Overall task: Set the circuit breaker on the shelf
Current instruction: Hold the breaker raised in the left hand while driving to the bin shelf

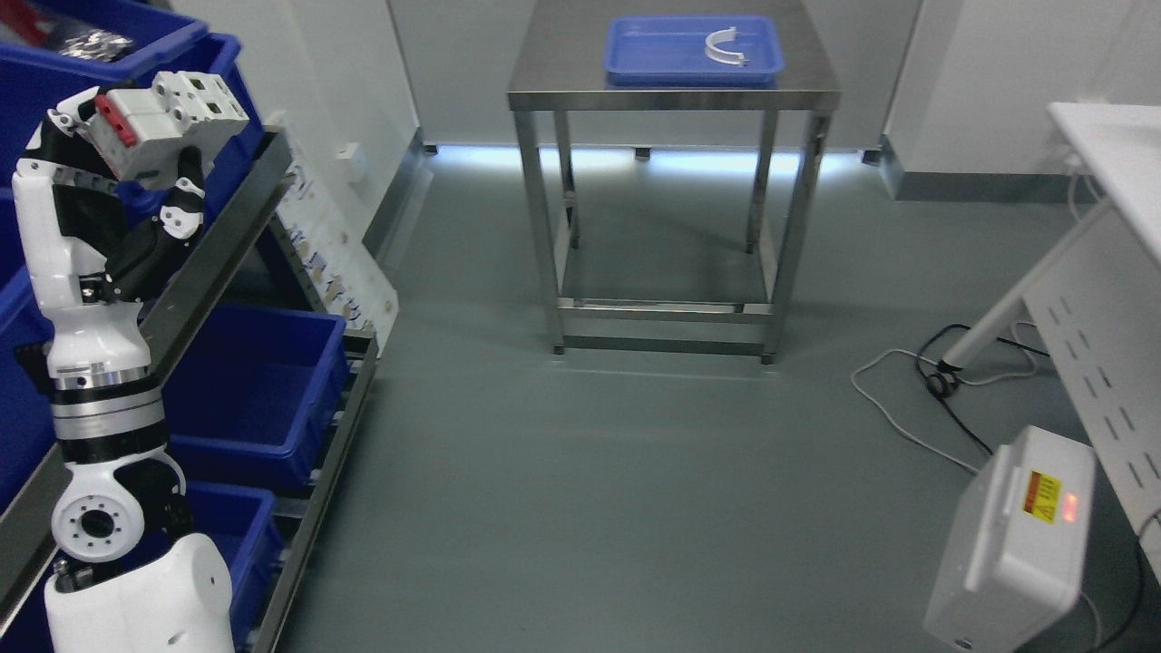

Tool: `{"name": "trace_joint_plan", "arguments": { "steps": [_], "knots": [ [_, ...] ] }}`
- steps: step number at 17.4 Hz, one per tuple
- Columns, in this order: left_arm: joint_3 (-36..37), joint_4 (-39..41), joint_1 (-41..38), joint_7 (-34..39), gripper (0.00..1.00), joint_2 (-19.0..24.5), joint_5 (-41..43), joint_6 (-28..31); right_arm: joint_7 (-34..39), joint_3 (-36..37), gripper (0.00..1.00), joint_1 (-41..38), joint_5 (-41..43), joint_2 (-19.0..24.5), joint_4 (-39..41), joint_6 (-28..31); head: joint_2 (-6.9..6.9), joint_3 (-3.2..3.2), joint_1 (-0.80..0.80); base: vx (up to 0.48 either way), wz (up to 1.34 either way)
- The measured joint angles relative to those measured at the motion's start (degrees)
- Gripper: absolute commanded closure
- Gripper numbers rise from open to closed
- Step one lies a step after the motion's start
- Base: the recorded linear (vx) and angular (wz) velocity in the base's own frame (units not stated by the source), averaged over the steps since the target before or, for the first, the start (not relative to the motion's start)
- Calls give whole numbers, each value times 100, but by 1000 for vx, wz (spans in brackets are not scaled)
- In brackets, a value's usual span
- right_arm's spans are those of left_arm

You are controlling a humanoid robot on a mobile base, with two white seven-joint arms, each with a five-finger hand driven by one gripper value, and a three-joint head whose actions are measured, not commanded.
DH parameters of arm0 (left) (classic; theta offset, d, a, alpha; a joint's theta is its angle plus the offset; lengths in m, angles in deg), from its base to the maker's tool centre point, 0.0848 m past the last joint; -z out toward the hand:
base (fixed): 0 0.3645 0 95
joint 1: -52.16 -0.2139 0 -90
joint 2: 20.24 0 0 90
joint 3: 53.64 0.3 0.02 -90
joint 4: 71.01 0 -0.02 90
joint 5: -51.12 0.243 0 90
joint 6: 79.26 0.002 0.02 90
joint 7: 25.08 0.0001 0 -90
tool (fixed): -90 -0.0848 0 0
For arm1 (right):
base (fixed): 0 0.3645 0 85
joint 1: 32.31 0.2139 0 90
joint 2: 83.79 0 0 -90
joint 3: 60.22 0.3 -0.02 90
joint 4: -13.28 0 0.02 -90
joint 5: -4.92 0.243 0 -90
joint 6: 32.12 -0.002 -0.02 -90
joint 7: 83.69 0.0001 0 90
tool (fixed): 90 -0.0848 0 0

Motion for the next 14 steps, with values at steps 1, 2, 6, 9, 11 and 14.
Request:
{"name": "trace_joint_plan", "arguments": {
  "steps": [1, 2, 6, 9, 11, 14],
  "knots": [
    [6, 0, -3, 0, 87, 0, 0, 29, 0, 0, 0, 0, 0, 0, 0, 0, 0, 0, 0, -64, 675],
    [9, 0, -10, 0, 87, 0, 0, 82, 0, 0, 0, 1, 0, 0, 0, 0, 0, 0, 0, -36, 882],
    [23, 0, -33, 0, 86, 0, 0, 279, 0, 0, 0, 2, 0, 0, 0, 0, 0, 0, 0, -16, 1018],
    [29, 1, -55, 0, 86, 0, 0, 410, 0, 0, 0, 4, 0, 0, 0, 0, 0, 0, 0, 14, 1162],
    [35, 1, -57, 0, 86, 0, 0, 513, 0, 0, 0, 4, 0, 0, 0, -1, 0, 0, 0, -1, 1097],
    [63, 2, -18, -13, 86, 0, -1, 842, 0, 0, 0, 1, 0, 0, 0, -1, 0, 0, 0, -9, 896]
  ]
}}
